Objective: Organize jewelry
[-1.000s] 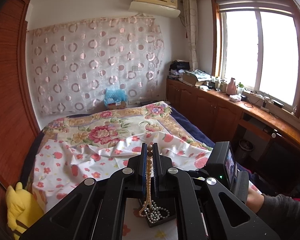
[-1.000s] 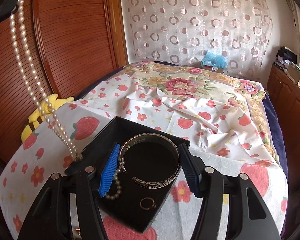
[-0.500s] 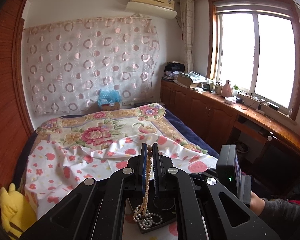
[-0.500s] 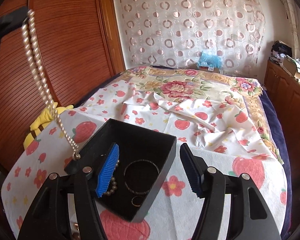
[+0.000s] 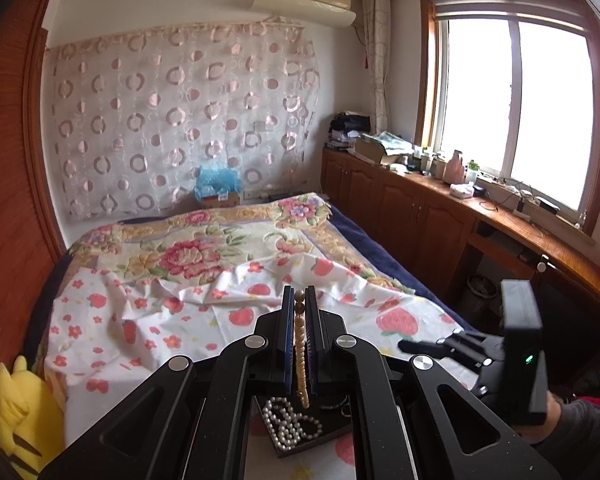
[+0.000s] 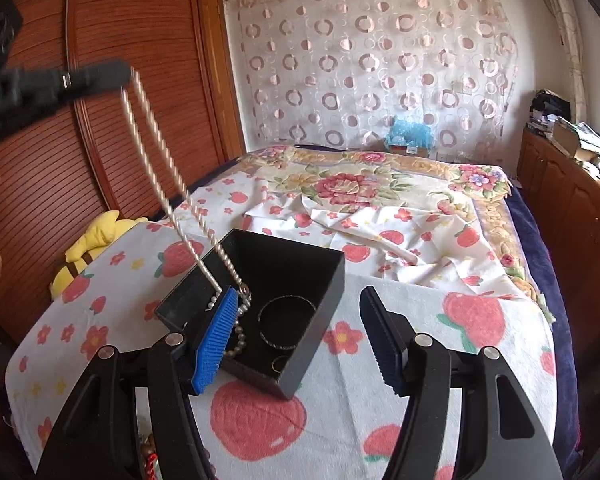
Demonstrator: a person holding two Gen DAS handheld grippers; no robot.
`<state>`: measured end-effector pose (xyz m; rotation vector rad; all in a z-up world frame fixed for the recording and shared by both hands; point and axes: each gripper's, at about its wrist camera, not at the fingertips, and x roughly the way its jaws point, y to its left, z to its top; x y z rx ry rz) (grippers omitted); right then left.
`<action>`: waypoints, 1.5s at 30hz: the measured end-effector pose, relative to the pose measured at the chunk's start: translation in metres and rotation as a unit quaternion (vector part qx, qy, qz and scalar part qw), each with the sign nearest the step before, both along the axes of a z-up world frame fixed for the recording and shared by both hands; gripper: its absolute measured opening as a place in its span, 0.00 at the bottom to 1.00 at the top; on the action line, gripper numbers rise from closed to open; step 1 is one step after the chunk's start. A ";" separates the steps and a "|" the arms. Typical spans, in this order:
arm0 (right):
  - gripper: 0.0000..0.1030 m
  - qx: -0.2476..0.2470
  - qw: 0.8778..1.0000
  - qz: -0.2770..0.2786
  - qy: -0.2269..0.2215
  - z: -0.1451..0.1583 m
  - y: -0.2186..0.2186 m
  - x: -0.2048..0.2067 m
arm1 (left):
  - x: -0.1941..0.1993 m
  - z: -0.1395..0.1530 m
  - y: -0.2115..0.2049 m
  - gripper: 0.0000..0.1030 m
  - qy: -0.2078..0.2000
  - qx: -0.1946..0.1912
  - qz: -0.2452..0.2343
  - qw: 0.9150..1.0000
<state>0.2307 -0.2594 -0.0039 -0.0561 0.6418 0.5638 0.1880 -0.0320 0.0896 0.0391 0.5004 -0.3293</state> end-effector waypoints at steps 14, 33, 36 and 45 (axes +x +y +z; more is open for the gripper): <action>0.64 -0.016 1.000 -0.019 -0.002 0.000 -0.024 -0.063 | -0.051 -0.078 0.005 0.27 0.060 0.023 -0.001 0.998; 0.64 -0.004 1.000 -0.003 0.018 -0.026 -0.023 -0.146 | -0.110 -0.132 0.021 0.39 0.102 0.024 0.013 0.994; 0.64 -0.002 1.000 -0.001 0.015 -0.025 -0.022 -0.150 | -0.103 -0.133 0.019 0.39 0.105 0.028 0.010 0.994; 0.64 0.005 1.000 -0.008 0.009 -0.019 -0.027 -0.145 | -0.039 -0.170 0.025 0.25 0.172 0.054 0.023 0.983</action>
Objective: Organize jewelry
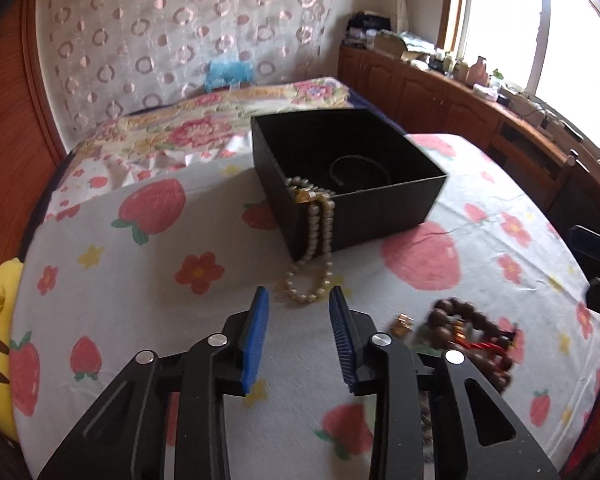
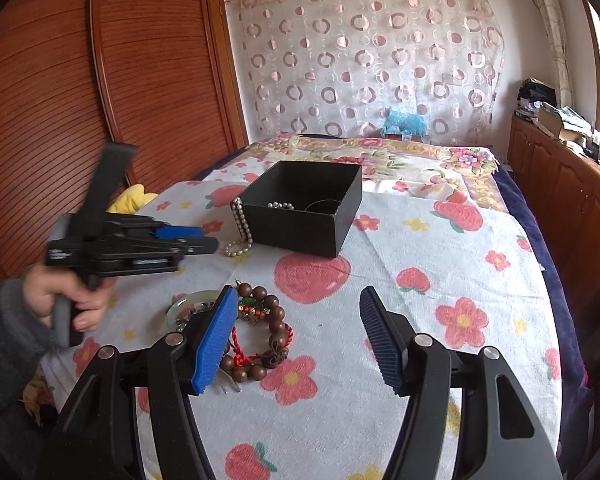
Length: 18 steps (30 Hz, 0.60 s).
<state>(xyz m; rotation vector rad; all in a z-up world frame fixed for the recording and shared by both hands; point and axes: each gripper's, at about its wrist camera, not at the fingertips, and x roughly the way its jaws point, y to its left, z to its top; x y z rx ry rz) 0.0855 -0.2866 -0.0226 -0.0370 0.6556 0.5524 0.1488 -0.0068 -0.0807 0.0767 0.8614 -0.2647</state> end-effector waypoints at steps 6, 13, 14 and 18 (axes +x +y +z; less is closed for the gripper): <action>0.64 0.001 1.000 -0.002 0.005 -0.004 -0.002 0.002 | 0.020 -0.007 -0.001 0.21 0.015 0.001 -0.004 1.000; 0.64 0.004 1.000 -0.004 0.006 -0.006 -0.005 0.002 | 0.019 -0.011 -0.008 0.04 0.027 0.027 -0.009 0.999; 0.64 0.004 1.000 -0.004 0.006 -0.006 -0.005 0.002 | 0.015 -0.008 -0.008 0.04 0.026 0.028 -0.012 0.999; 0.64 0.004 1.000 -0.004 0.007 -0.006 -0.006 0.002 | 0.005 0.018 -0.013 0.04 -0.012 0.024 -0.014 1.000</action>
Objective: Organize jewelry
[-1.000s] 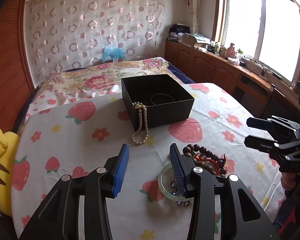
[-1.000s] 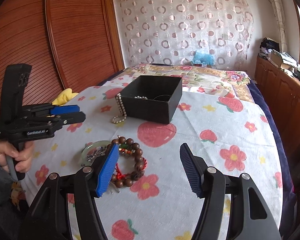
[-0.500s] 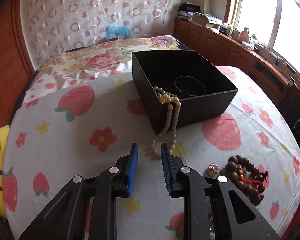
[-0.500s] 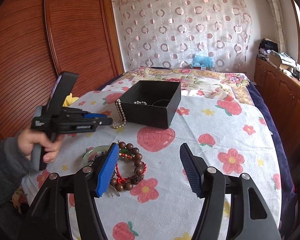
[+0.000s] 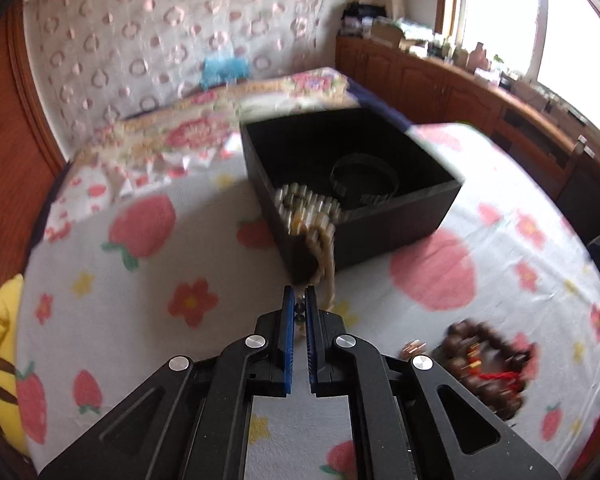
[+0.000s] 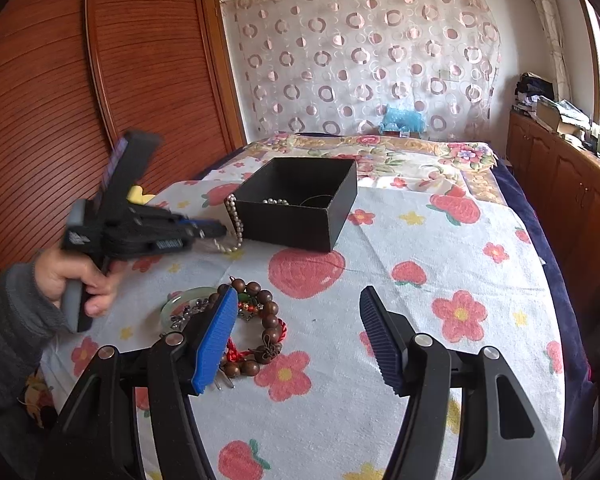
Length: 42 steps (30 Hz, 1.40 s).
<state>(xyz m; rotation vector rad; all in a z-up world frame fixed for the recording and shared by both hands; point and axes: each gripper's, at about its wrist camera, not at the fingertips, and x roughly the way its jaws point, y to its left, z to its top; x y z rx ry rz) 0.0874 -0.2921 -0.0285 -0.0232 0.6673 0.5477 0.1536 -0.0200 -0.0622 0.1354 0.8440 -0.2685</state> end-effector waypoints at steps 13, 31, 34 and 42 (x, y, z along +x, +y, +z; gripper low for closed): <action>0.64 0.009 1.000 0.000 0.007 -0.002 0.001 0.000 | 0.031 0.097 -0.022 0.04 -0.085 -0.025 0.007 0.996; 0.46 0.003 0.999 0.034 0.020 -0.012 0.020 0.004 | -0.014 0.058 0.002 0.24 -0.067 -0.043 0.009 0.997; 0.40 -0.001 0.998 0.051 0.029 -0.018 0.032 0.005 | -0.029 0.043 0.011 0.25 -0.059 -0.047 0.013 0.997; 0.29 0.001 0.994 0.087 0.066 -0.030 0.054 0.010 | -0.065 0.015 0.028 0.26 -0.037 -0.068 0.020 0.997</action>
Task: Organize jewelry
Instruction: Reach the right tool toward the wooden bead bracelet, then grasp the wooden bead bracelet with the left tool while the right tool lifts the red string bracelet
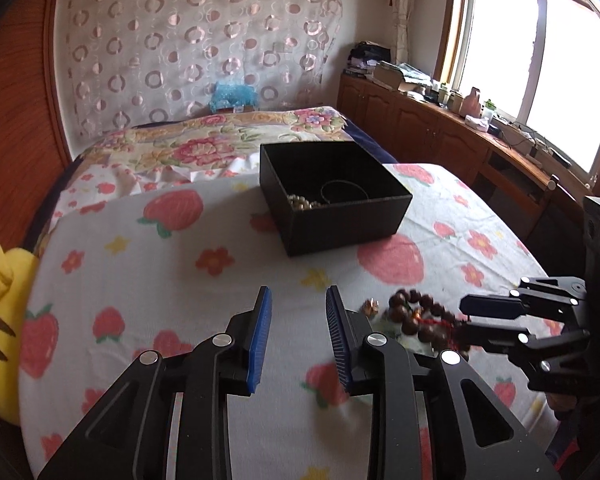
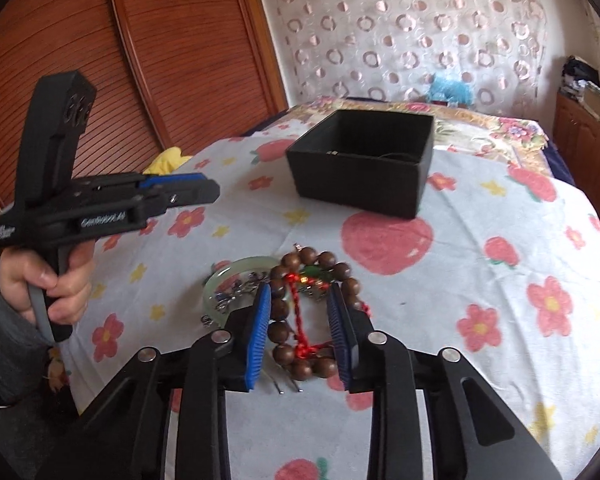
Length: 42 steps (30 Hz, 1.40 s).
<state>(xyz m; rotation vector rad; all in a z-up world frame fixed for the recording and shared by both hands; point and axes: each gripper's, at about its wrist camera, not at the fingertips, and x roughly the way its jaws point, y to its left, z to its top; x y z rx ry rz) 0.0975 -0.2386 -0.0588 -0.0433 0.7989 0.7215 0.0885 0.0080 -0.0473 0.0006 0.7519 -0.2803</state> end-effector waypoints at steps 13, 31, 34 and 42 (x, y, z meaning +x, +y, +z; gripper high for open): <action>0.03 0.012 0.999 -0.002 -0.032 0.034 -0.008 -0.002 | -0.020 -0.013 -0.007 0.27 0.009 -0.011 -0.014 1.000; 0.03 -0.005 0.996 -0.059 -0.071 0.049 -0.050 -0.005 | -0.009 -0.012 -0.064 0.34 0.015 -0.001 -0.070 0.997; 0.03 -0.003 0.996 -0.066 -0.064 0.042 -0.056 -0.003 | 0.002 -0.017 -0.078 0.34 0.025 0.013 -0.077 0.997; 0.03 0.002 0.996 -0.077 -0.053 0.031 -0.066 -0.004 | 0.022 -0.030 -0.096 0.34 0.052 0.033 -0.073 0.995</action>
